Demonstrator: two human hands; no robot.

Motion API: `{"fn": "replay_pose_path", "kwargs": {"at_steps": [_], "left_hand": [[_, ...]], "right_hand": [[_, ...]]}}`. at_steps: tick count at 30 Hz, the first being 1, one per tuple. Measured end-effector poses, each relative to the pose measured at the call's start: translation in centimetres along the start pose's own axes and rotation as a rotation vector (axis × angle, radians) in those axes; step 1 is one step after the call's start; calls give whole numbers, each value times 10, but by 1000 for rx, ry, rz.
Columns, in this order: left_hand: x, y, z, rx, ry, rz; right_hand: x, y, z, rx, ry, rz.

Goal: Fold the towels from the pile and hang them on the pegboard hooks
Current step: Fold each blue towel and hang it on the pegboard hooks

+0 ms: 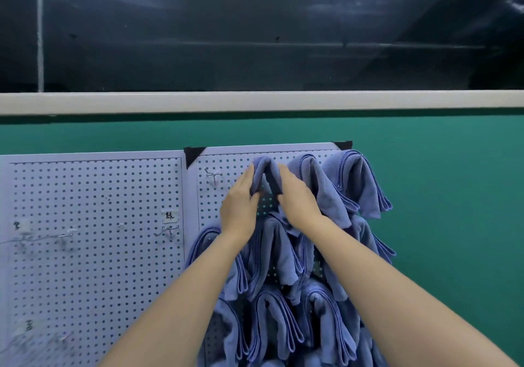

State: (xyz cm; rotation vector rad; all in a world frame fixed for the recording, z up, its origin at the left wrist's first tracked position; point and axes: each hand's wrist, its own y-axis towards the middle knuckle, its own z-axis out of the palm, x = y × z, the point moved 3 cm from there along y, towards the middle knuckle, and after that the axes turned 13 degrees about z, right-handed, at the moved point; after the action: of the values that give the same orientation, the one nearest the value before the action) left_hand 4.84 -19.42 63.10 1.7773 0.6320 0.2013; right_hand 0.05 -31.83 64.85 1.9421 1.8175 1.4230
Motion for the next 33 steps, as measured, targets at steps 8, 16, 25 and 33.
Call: {"fn": "replay_pose_path", "kwargs": {"at_steps": [8, 16, 25, 33], "left_hand": [[-32, -33, -57, 51, 87, 7], [-56, -167, -95, 235, 95, -152], [21, -383, -125, 722, 134, -533], [103, -521, -176, 869, 174, -774]], "right_hand": [[5, -65, -31, -25, 6, -84], [-19, -201, 18, 279, -7, -20], [-74, -373, 155, 762, -2, 140], [-88, -463, 278, 1016, -39, 219]]}}
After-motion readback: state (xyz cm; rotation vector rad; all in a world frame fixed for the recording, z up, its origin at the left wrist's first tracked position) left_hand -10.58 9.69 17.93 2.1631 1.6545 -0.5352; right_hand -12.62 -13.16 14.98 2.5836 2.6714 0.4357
